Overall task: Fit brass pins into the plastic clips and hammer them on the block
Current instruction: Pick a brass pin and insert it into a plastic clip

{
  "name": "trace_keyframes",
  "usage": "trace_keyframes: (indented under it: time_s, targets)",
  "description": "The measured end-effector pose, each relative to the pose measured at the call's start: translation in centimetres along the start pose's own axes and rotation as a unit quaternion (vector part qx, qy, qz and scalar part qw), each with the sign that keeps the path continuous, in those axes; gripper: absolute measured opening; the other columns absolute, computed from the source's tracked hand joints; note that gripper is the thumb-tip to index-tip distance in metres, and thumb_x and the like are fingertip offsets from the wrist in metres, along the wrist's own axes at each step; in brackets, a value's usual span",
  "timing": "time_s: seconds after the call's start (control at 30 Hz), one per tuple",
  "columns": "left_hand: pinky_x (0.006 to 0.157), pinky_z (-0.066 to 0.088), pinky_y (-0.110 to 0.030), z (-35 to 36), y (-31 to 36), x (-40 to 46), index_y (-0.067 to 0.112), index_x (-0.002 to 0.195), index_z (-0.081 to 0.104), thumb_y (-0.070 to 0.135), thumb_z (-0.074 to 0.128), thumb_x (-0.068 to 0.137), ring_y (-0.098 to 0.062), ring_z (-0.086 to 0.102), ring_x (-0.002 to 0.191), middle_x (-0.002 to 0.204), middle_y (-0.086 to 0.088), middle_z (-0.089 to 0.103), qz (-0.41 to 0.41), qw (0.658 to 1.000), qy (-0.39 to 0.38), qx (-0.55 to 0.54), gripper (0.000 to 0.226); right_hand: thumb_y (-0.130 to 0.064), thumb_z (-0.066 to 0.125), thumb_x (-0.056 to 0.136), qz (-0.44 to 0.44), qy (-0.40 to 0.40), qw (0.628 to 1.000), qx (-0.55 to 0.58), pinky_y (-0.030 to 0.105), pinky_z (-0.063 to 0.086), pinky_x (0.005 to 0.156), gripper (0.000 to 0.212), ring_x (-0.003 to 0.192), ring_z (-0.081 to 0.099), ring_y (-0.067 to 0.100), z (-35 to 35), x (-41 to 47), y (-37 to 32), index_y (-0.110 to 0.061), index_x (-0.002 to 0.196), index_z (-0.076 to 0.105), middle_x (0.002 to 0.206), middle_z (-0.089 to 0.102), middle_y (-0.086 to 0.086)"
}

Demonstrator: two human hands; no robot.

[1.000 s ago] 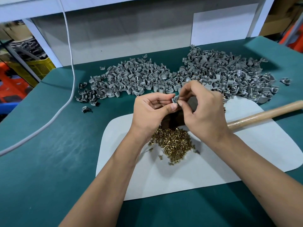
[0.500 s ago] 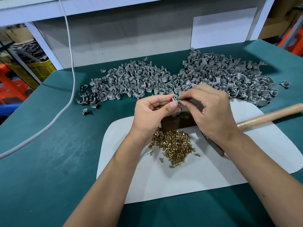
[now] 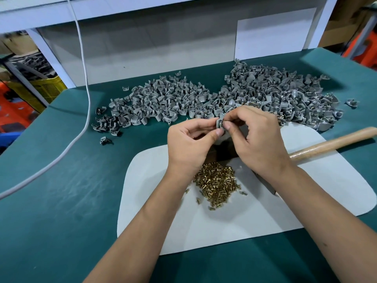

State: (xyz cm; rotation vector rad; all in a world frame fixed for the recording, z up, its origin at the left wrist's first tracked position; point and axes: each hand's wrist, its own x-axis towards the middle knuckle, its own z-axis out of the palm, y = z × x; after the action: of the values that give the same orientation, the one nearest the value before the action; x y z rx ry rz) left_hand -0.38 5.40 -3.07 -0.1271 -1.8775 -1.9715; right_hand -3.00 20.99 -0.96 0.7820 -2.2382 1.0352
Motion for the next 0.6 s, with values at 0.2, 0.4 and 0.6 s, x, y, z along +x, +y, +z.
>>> trace_keyframes:
  time_s: [0.2, 0.4, 0.6]
  targets:
    - [0.089, 0.061, -0.052, 0.5, -0.1, -0.1, -0.002, 0.099, 0.078, -0.01, 0.081, 0.078, -0.032, 0.077, 0.088, 0.093, -0.016, 0.078, -0.03, 0.999, 0.024, 0.017, 0.023, -0.005, 0.071, 0.088, 0.052, 0.02, 0.998, 0.002, 0.017, 0.049, 0.073, 0.004, 0.077, 0.063, 0.013, 0.4, -0.1, -0.7, -0.006, 0.09, 0.074, 0.085, 0.072, 0.001]
    - [0.084, 0.063, -0.037, 1.1, -0.1, -0.5, 0.004, 0.096, 0.08, -0.007, 0.081, 0.079, -0.015, 0.078, 0.083, 0.089, -0.005, 0.08, 0.001, 0.994, 0.056, 0.09, 0.021, -0.004, 0.07, 0.088, 0.08, 0.024, 0.996, -0.007, 0.025, 0.054, 0.074, 0.005, 0.076, 0.065, 0.015, 0.8, -0.3, -1.2, -0.006, 0.09, 0.075, 0.084, 0.073, 0.002]
    - [0.086, 0.063, -0.037, 1.1, -0.1, -0.7, 0.004, 0.099, 0.08, -0.006, 0.08, 0.079, -0.012, 0.077, 0.085, 0.092, -0.004, 0.079, 0.032, 0.988, 0.058, 0.142, 0.022, -0.005, 0.07, 0.088, 0.103, 0.025, 0.994, -0.002, 0.014, 0.05, 0.073, 0.007, 0.074, 0.065, 0.012, 0.9, -0.1, -1.4, -0.009, 0.089, 0.075, 0.083, 0.073, 0.0]
